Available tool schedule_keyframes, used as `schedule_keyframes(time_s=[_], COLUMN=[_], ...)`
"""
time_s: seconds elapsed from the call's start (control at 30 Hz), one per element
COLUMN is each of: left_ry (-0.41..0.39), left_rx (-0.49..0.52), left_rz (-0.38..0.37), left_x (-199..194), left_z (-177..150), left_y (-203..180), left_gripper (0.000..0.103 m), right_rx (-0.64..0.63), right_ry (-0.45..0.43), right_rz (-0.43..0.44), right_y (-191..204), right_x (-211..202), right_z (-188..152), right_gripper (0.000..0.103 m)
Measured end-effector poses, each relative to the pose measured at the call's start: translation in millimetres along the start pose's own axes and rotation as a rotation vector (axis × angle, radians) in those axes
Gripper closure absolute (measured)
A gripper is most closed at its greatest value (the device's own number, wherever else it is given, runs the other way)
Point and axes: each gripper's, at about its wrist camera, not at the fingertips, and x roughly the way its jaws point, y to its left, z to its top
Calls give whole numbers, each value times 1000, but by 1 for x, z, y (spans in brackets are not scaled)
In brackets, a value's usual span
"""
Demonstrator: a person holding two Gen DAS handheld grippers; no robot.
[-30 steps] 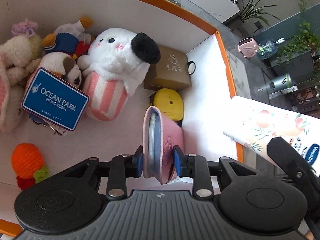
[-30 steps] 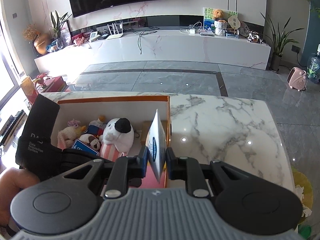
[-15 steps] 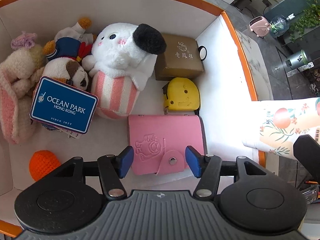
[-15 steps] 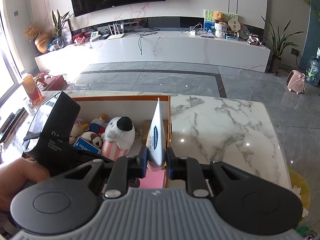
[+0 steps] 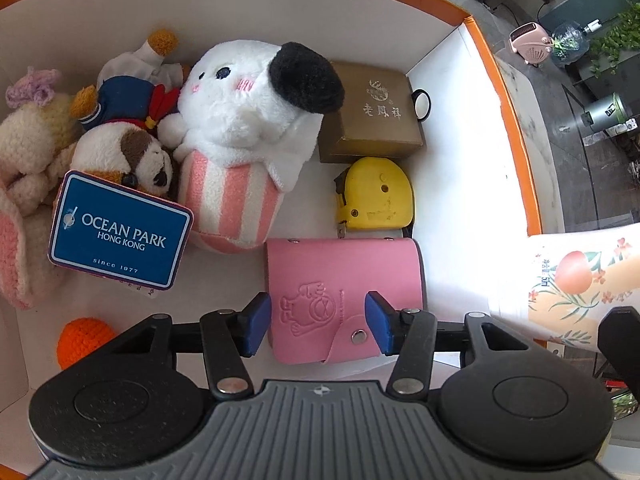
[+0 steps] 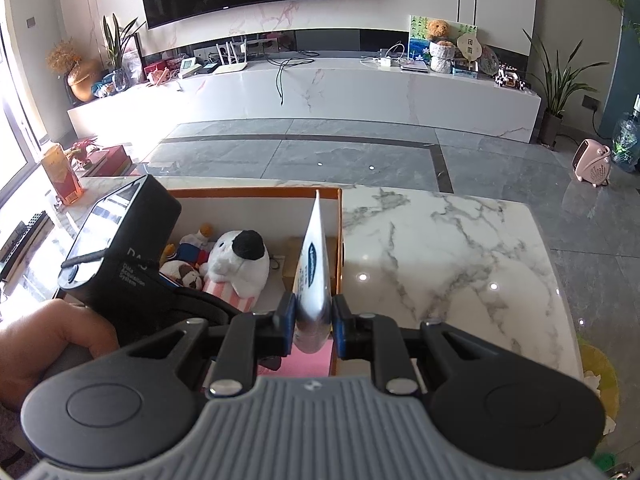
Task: Organize objects
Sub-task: 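Open the left tool to drop the pink wallet while the right tool lowers the Vaseline tube into the box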
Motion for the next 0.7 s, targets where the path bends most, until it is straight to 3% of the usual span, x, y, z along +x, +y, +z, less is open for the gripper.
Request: schedule_keyframes(time_s=[0.07, 0.17, 0.23, 0.47, 0.7], left_ry=[1, -16, -62, -302, -342], left_rx=[1, -22, -14, 83, 133], left_rz=[-24, -129, -164, -126, -85], left_x=[-1, -17, -35, -98, -101], left_z=[-1, -3, -7, -12, -17], left_y=[4, 19, 27, 45, 48], left_gripper=[43, 44, 44, 48, 54], right_rx=[0, -15, -42, -117, -37], right_ry=[3, 3, 7, 66, 160], right_rz=[4, 20, 39, 83, 63], right_y=[0, 3, 6, 26, 34], right_x=[1, 3, 7, 42, 90], right_z=[0, 1, 3, 11, 20], right_gripper=[83, 83, 83, 83, 83])
